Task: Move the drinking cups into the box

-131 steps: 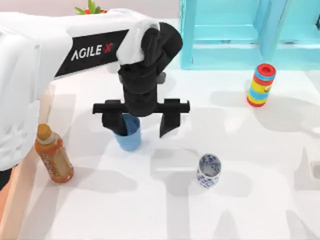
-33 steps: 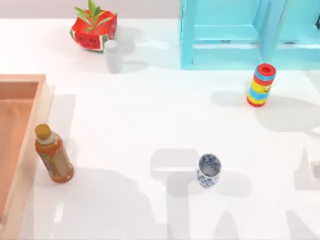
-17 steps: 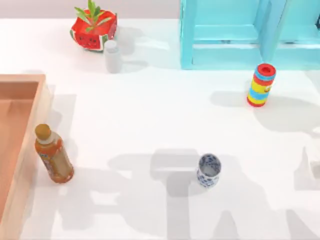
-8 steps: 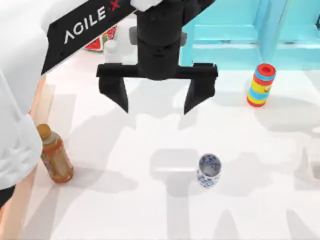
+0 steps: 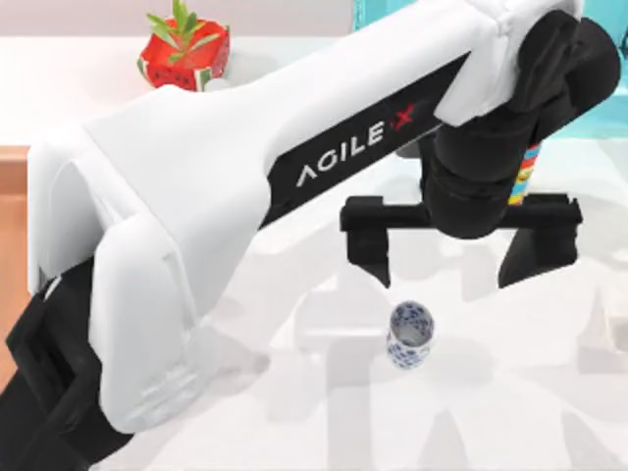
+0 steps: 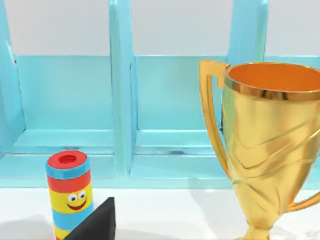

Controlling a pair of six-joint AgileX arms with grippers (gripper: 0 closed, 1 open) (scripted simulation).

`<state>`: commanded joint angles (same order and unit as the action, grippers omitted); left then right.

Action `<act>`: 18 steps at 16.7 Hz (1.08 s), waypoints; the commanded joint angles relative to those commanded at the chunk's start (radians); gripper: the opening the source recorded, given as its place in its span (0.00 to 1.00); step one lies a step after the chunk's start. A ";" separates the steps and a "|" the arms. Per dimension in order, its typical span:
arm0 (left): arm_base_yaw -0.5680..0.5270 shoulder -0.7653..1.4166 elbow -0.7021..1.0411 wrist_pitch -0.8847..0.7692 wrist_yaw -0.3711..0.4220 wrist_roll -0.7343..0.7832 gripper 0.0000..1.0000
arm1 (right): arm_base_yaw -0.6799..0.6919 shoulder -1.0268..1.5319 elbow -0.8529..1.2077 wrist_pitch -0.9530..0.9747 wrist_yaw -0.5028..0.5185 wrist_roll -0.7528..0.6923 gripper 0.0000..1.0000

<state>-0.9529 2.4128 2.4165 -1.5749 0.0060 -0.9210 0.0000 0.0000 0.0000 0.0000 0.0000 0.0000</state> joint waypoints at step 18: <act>0.002 -0.021 -0.436 0.414 0.000 0.002 1.00 | 0.000 0.000 0.000 0.000 0.000 0.000 1.00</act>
<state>-0.9506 2.3916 1.9809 -1.1605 0.0058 -0.9189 0.0000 0.0000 0.0000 0.0000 0.0000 0.0000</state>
